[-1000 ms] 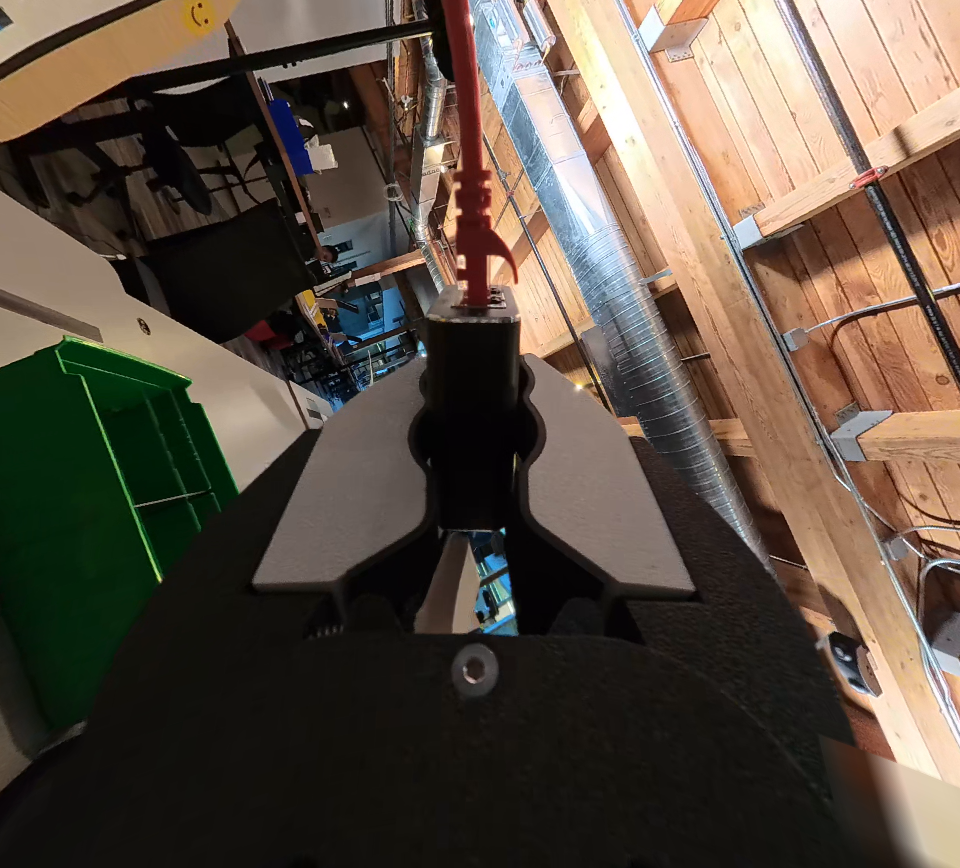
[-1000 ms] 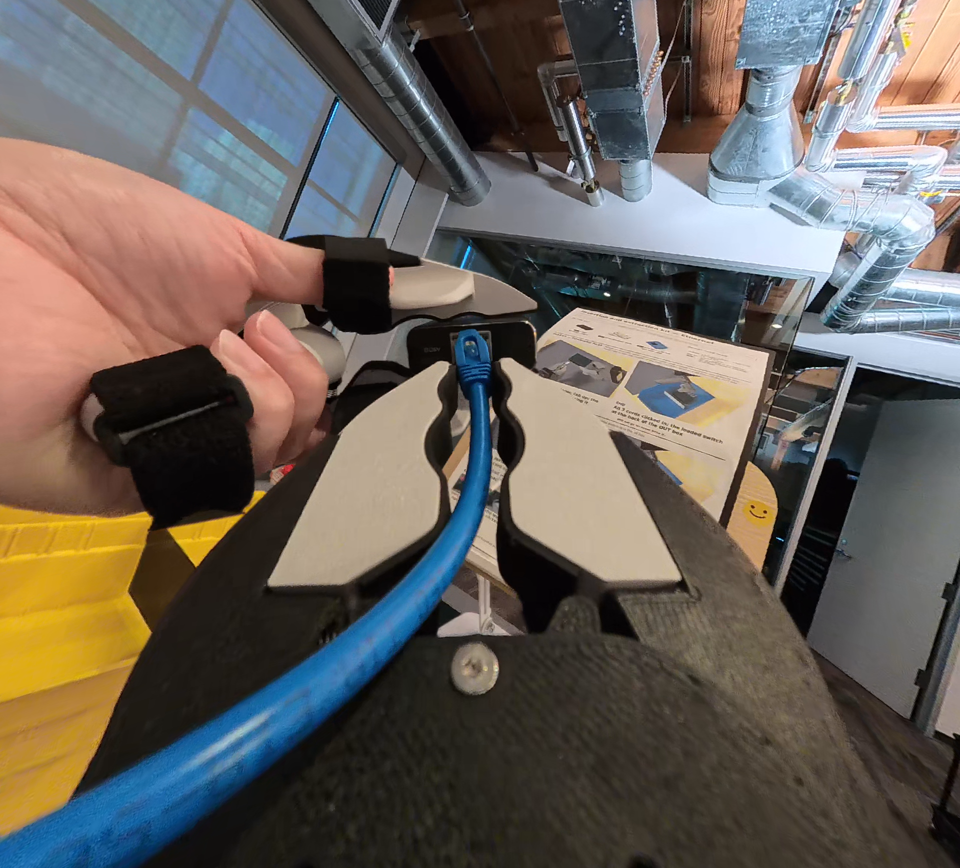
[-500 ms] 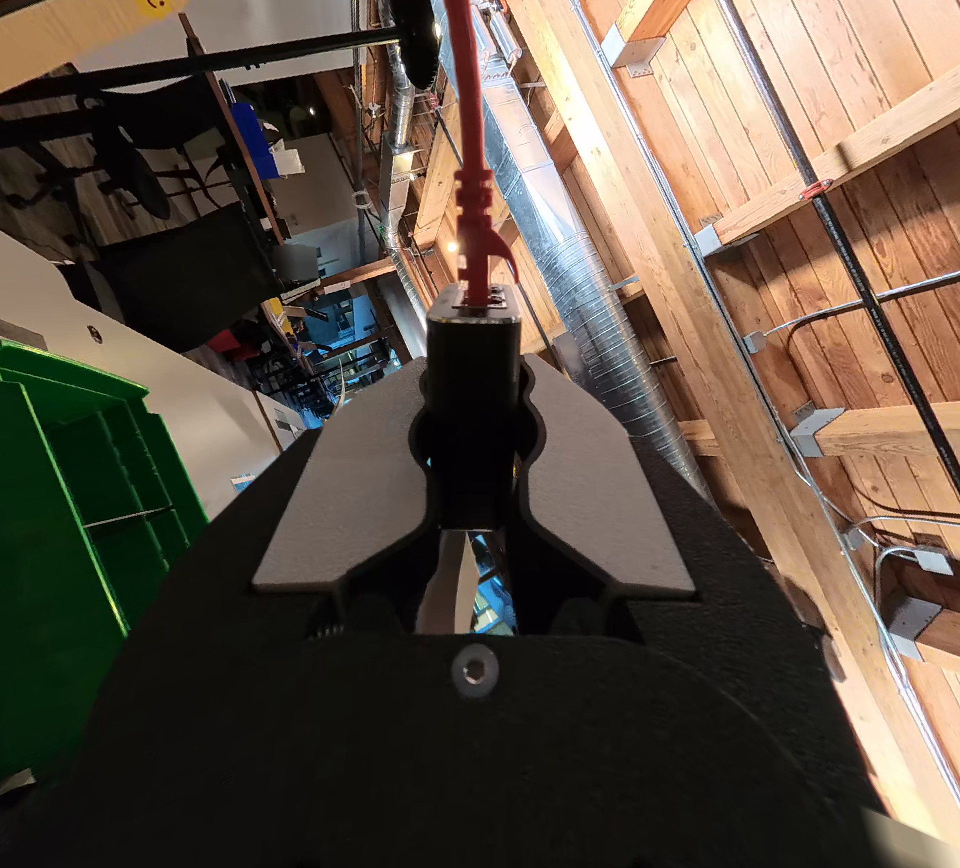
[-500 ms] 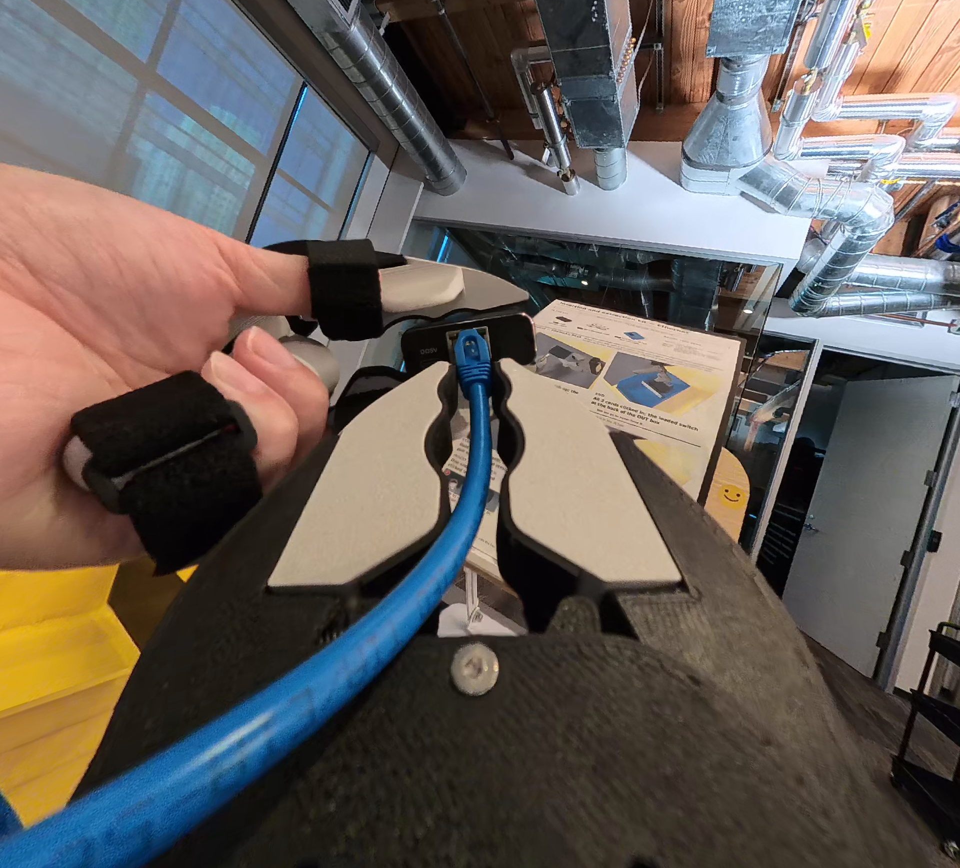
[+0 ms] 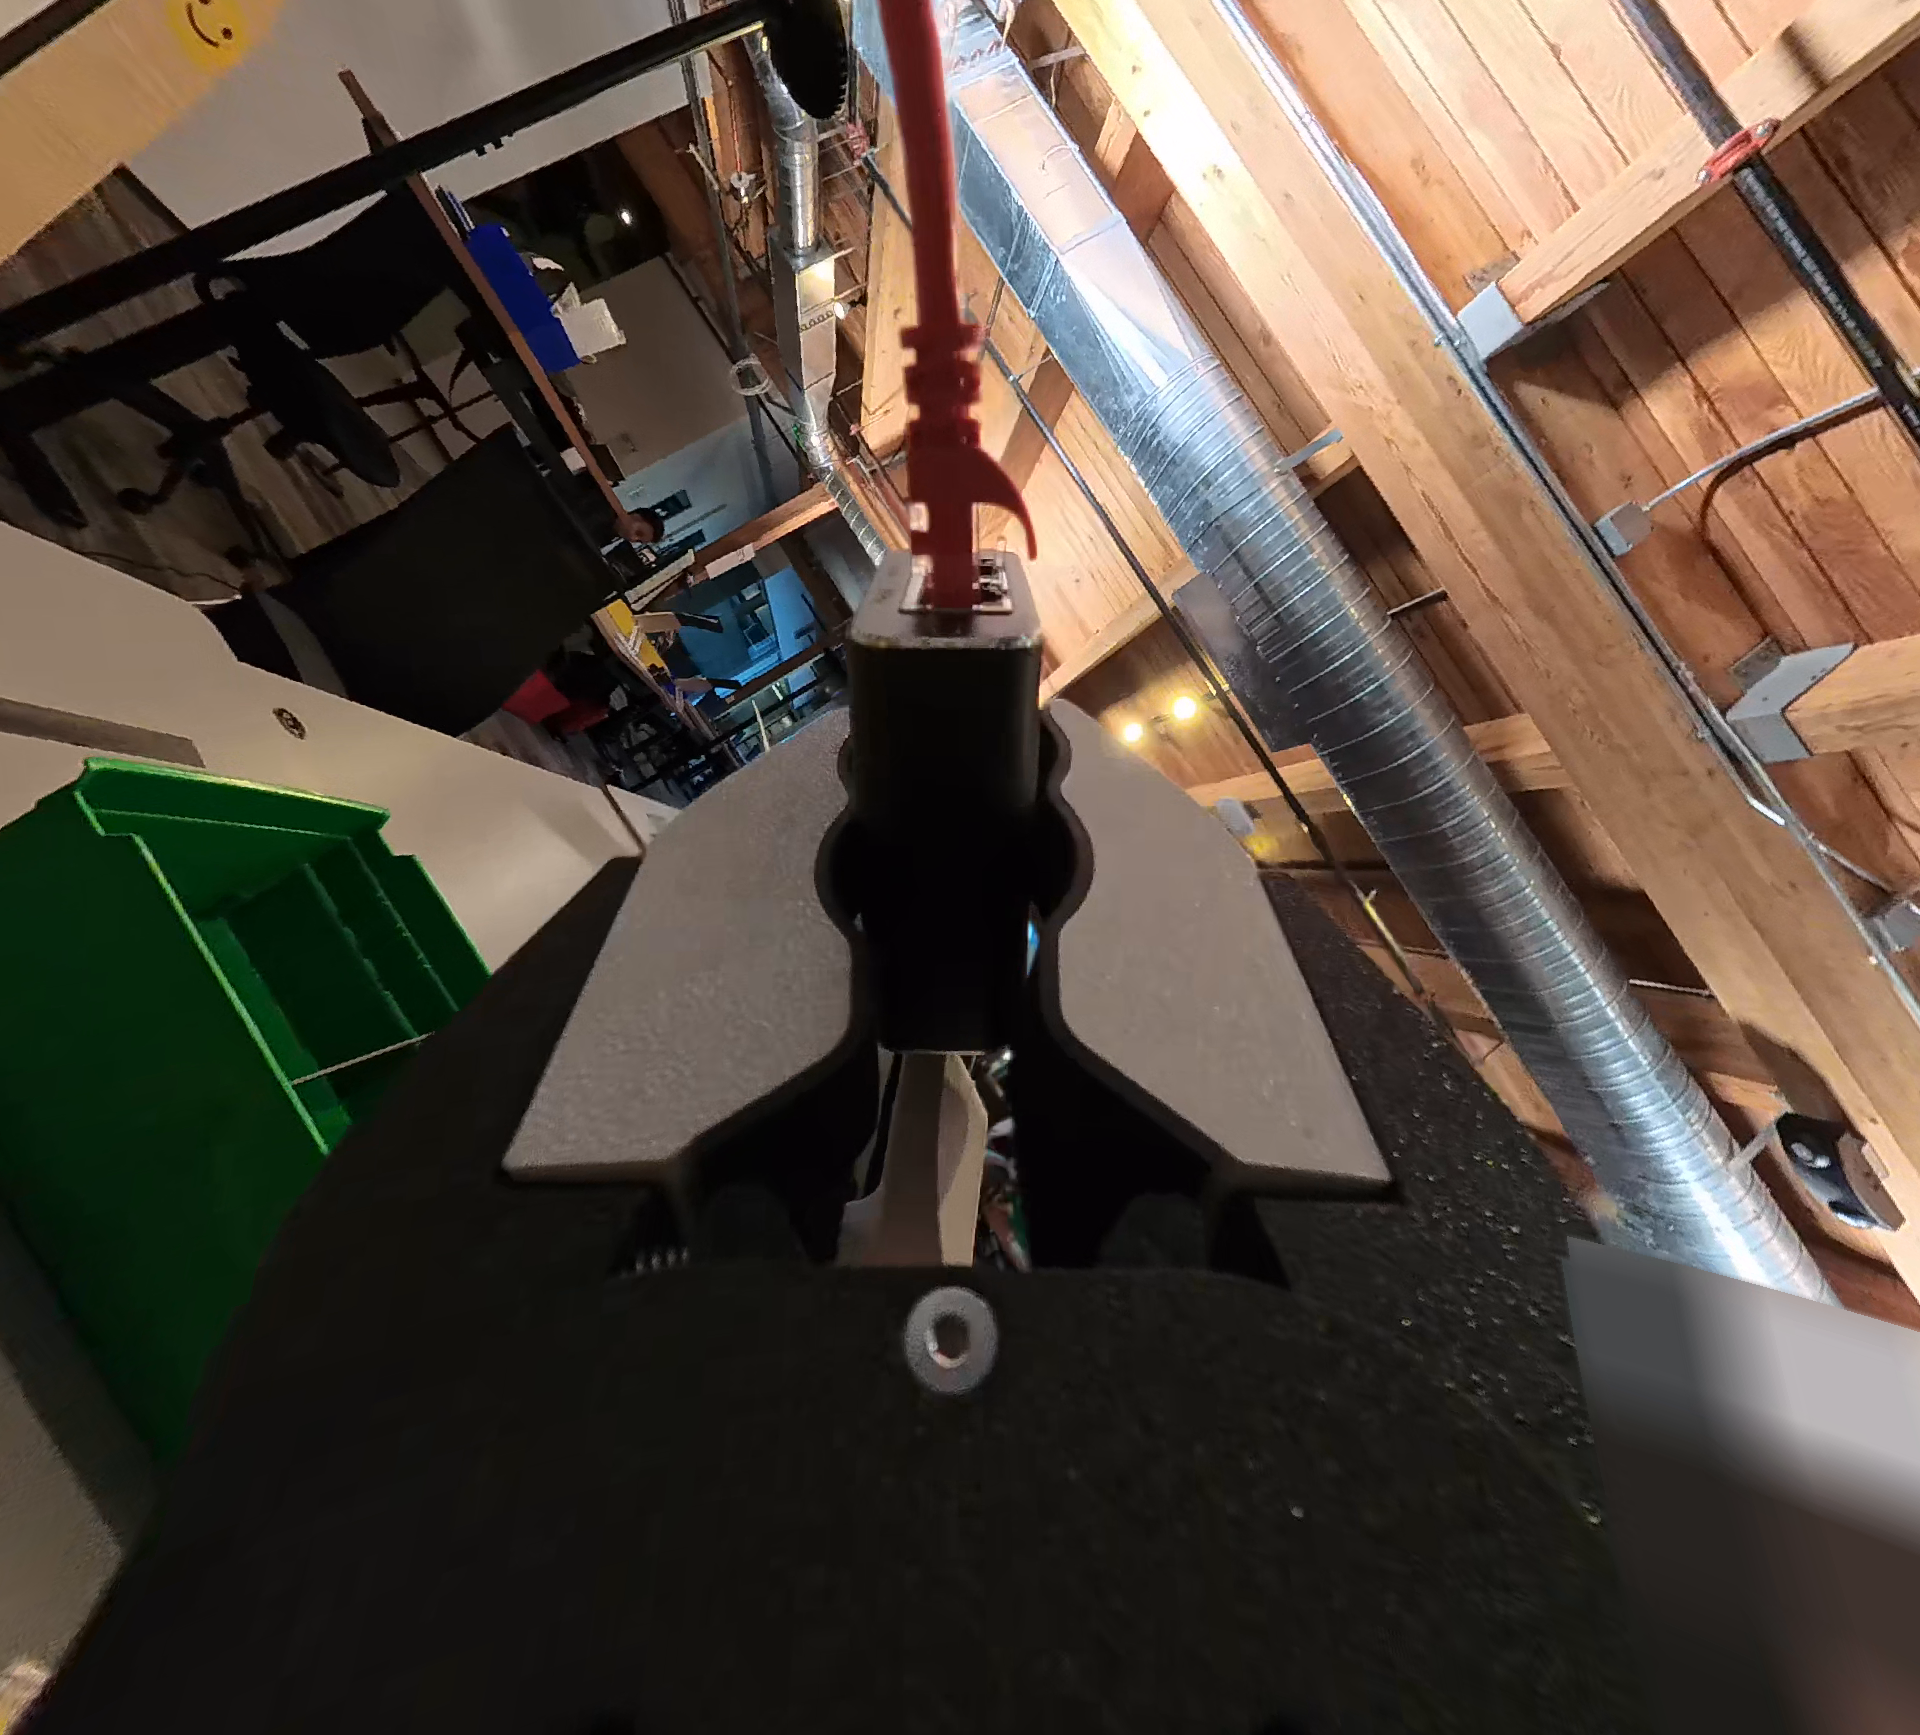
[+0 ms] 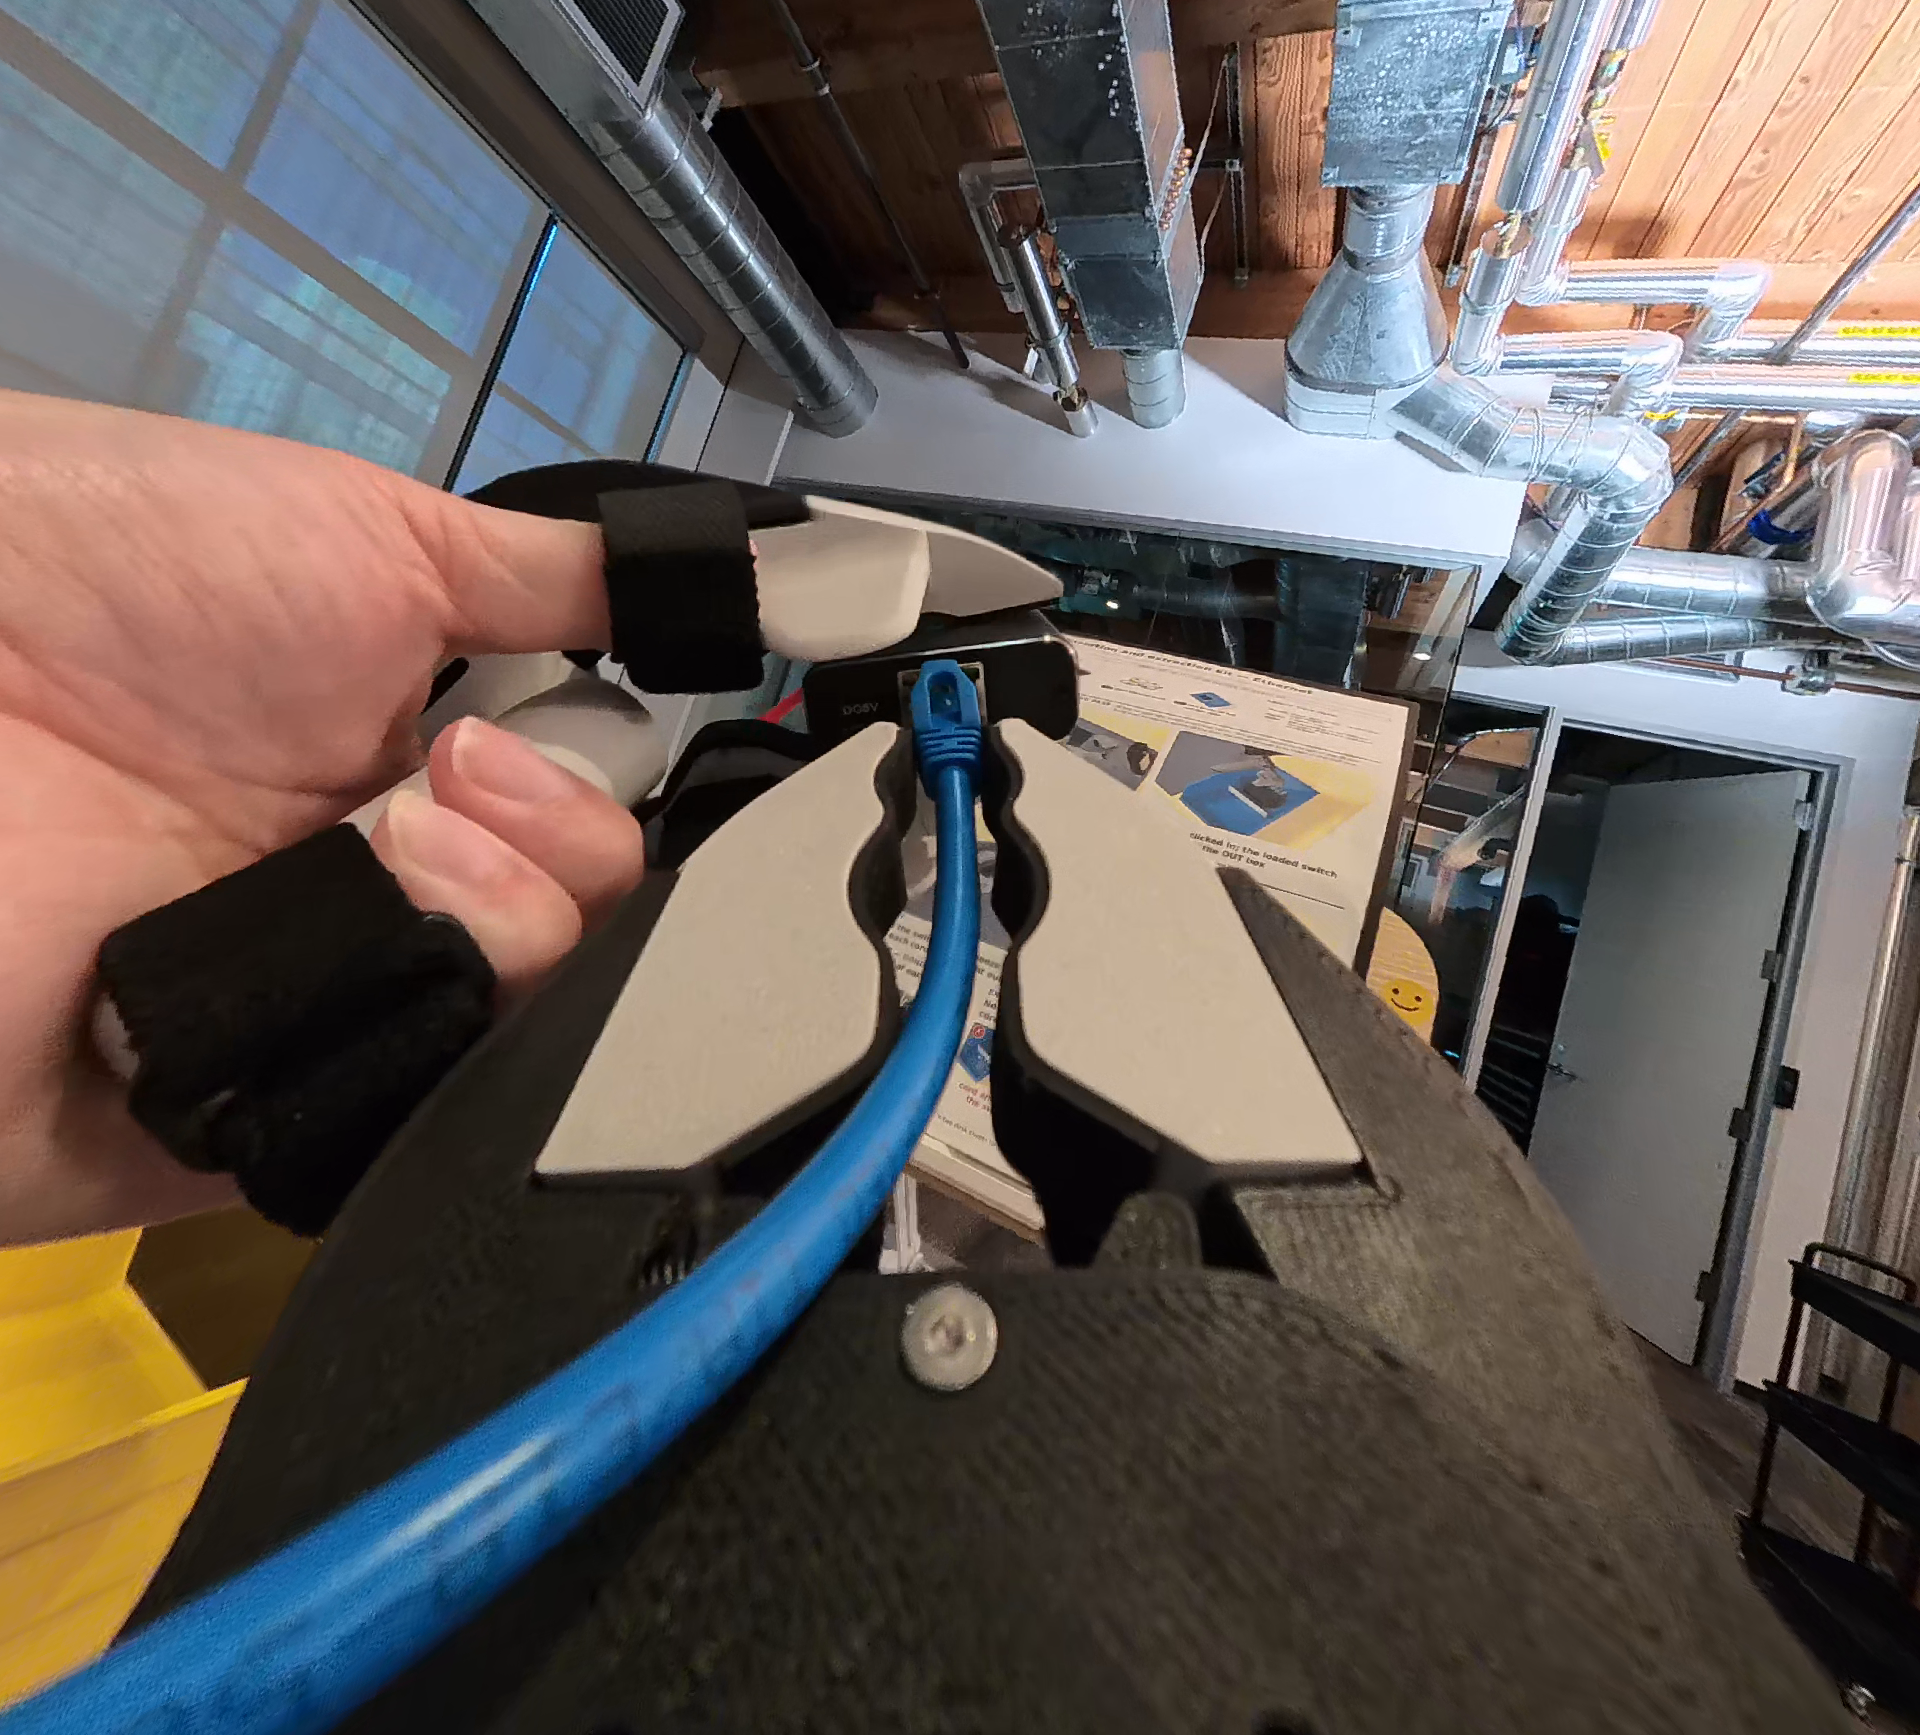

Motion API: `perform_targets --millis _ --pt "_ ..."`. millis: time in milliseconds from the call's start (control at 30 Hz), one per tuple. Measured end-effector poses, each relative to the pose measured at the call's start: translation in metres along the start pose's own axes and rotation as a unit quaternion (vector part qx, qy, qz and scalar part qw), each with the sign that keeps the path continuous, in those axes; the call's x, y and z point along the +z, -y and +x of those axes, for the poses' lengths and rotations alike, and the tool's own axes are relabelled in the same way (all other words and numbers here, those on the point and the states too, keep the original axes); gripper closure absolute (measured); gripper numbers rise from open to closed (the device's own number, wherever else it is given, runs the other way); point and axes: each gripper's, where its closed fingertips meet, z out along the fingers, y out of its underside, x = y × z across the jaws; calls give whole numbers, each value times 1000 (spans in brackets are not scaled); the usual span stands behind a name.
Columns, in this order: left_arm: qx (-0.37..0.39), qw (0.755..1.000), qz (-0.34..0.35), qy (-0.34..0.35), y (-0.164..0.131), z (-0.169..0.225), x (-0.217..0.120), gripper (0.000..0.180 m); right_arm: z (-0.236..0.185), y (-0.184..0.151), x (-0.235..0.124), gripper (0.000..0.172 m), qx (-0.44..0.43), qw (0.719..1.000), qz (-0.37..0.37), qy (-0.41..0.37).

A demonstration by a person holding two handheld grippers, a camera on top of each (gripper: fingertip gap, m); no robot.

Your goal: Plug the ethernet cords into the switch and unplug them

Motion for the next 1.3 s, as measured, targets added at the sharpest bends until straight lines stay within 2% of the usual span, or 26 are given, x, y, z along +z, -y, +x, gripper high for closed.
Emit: perform_targets --millis 333,467,700,833,1300 --pt "32 999 -24 5 -6 2 0 153 -1 2 -2 159 -9 1000 14 -6" --pt "63 997 -42 2 -13 9 2 153 2 9 -7 159 -7 999 44 -12" --pt "189 977 -100 -1 -41 39 13 152 14 37 -19 159 -16 993 117 -31" --pt "230 966 -120 -4 -54 51 19 152 22 50 -24 159 -9 989 143 -34" --pt "277 947 -163 -8 -74 71 25 153 30 71 -31 159 10 982 187 -5"
